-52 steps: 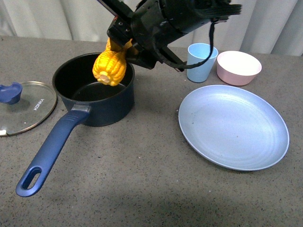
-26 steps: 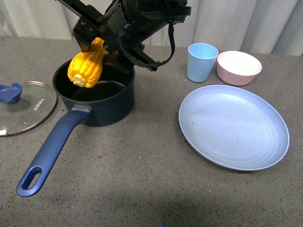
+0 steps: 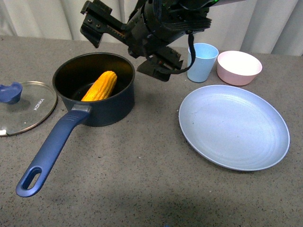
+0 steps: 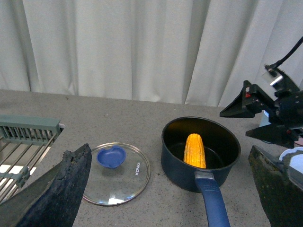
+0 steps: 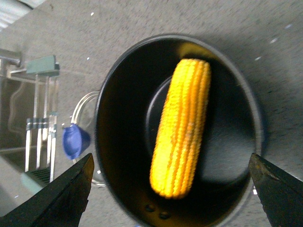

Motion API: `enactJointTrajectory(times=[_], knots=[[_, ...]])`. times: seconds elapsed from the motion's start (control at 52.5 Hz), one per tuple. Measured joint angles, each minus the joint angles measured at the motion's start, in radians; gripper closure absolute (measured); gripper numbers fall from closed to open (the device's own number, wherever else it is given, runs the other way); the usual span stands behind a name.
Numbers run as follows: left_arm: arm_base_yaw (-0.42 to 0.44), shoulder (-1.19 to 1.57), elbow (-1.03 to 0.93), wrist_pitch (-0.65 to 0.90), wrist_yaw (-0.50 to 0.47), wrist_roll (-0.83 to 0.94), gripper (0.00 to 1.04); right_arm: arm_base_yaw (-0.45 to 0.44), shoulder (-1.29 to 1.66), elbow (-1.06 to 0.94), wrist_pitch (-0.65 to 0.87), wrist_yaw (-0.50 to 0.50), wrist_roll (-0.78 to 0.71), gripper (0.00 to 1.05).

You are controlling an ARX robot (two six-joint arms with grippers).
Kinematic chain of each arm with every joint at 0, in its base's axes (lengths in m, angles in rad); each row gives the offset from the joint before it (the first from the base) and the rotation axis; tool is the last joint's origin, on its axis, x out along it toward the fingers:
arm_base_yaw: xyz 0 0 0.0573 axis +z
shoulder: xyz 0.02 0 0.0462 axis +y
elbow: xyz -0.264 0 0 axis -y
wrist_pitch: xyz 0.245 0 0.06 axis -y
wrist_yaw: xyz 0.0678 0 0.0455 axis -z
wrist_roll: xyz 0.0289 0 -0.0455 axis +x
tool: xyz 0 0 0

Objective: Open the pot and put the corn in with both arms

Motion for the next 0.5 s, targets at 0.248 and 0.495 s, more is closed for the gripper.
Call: enactJointTrajectory(times=[0.248, 0.495], knots=[[0.0, 0.0, 0.0, 0.0, 0.0, 0.0, 0.06, -0.048, -0.255, -0.285, 0.193, 0.219, -0.22, 0.09], [0.0, 0.0, 0.0, 0.0, 0.0, 0.0, 0.06, -0.146, -0.501, -0.623, 0.294, 0.355, -0.396, 0.09]])
